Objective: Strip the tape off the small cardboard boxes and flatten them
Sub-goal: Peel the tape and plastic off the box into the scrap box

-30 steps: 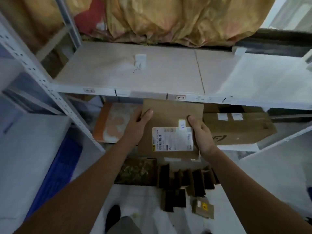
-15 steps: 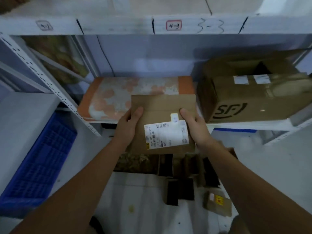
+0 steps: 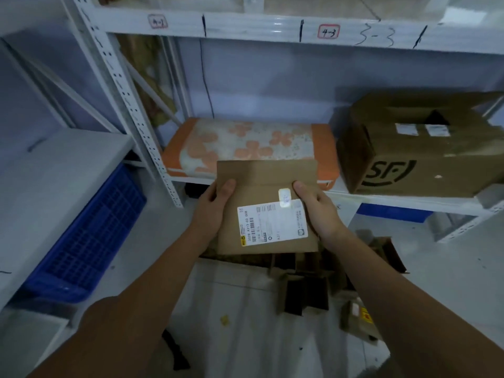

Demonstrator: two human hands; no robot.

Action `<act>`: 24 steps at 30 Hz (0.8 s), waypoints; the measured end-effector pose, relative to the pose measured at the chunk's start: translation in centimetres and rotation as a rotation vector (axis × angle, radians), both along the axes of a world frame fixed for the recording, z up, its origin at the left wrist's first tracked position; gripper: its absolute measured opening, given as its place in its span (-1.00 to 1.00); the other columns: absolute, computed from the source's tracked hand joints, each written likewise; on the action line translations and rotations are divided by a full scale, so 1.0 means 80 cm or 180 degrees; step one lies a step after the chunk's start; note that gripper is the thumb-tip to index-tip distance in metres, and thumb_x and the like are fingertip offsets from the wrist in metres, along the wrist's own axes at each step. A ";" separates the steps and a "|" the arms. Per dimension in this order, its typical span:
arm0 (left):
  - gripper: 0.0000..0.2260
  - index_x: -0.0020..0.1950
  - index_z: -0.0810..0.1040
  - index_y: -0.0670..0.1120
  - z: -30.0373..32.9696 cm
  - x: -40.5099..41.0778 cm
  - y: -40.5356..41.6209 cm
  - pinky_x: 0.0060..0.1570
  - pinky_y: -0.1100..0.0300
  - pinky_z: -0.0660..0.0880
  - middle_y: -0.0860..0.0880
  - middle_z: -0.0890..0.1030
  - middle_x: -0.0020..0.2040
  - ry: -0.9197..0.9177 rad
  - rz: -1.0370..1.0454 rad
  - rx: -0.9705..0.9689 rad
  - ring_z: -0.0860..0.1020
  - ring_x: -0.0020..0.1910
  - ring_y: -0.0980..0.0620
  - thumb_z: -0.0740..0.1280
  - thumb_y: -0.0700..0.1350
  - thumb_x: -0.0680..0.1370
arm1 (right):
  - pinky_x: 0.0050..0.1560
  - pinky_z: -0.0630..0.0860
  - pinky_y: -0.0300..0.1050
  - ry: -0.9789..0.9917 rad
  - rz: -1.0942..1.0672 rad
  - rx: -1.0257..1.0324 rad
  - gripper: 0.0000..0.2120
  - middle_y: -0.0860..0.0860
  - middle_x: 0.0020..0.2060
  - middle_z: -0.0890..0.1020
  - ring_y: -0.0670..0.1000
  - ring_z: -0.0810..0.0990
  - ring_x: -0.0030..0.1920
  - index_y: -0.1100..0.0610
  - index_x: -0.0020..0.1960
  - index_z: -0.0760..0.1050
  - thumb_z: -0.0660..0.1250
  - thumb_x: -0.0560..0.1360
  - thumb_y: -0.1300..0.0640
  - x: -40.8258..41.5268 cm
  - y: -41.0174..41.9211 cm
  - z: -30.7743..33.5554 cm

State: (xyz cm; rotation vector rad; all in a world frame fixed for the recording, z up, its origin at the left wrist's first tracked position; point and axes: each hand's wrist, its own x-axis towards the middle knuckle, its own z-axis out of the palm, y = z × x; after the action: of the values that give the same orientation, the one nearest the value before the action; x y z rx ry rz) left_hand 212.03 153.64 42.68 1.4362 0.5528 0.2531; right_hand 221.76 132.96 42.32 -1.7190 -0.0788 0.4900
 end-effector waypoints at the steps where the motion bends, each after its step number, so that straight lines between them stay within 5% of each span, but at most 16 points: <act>1: -0.80 0.20 0.60 0.10 0.002 -0.012 0.002 -0.23 0.28 0.61 0.09 0.74 -0.03 -0.0004 0.0039 0.0012 0.72 -0.13 0.15 0.34 0.14 0.64 | 0.22 0.57 0.12 -0.0039 0.0042 -0.0009 -0.47 -0.04 -0.08 0.75 -0.01 0.73 -0.03 0.00 0.17 0.58 0.34 0.45 -0.39 -0.011 0.002 0.004; 7: -0.58 0.40 0.56 0.03 0.011 -0.063 0.005 -0.15 0.27 0.62 0.02 0.72 0.16 -0.0223 0.0051 -0.0034 0.72 0.00 0.10 0.34 0.18 0.60 | 0.10 0.58 0.04 -0.0155 0.0162 0.0100 -0.50 -0.01 -0.08 0.75 0.03 0.74 -0.02 0.07 0.19 0.58 0.32 0.51 -0.33 -0.051 0.008 0.022; 13: -0.33 0.59 0.34 0.12 0.003 -0.082 0.004 -0.11 0.31 0.61 0.03 0.62 0.35 -0.0386 -0.0430 0.0049 0.68 0.11 0.15 0.42 0.16 0.50 | 0.25 0.55 0.22 -0.0041 0.0013 0.0407 -0.61 0.07 -0.02 0.75 0.11 0.74 0.01 0.03 0.16 0.62 0.32 0.56 -0.24 -0.063 -0.009 0.010; 17: -0.36 0.60 0.29 0.24 -0.028 -0.080 -0.005 0.07 0.10 0.65 0.06 0.61 0.37 -0.0257 -0.0734 0.0192 0.66 0.23 0.02 0.43 0.15 0.55 | 0.26 0.55 0.20 0.0075 -0.0041 0.0553 -0.65 0.06 0.00 0.75 0.11 0.73 0.03 0.03 0.19 0.60 0.32 0.58 -0.19 -0.067 -0.023 -0.005; 20: -0.55 0.51 0.43 0.16 -0.047 -0.079 -0.011 -0.03 0.17 0.64 0.05 0.68 0.25 -0.0239 -0.0363 0.0139 0.70 0.11 0.05 0.40 0.08 0.62 | 0.19 0.59 0.14 0.0216 0.0107 0.0645 -0.65 0.07 0.05 0.74 0.11 0.72 0.07 0.03 0.29 0.56 0.30 0.61 -0.14 -0.067 -0.030 -0.022; 24: -0.40 0.48 0.48 0.11 -0.071 -0.072 -0.011 0.03 0.05 0.63 0.00 0.69 0.24 -0.0099 0.0051 -0.0292 0.71 0.10 0.01 0.43 0.24 0.47 | 0.18 0.58 0.02 0.0470 0.0457 0.0733 -0.66 0.01 0.15 0.71 0.05 0.69 0.16 -0.07 0.37 0.50 0.30 0.61 -0.07 -0.069 -0.037 -0.048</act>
State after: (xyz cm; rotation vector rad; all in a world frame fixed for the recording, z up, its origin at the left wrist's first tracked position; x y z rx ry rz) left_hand 206.26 152.74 36.99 1.3375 0.5441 0.2591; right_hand 216.26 129.99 38.47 -1.4537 -0.1473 0.6860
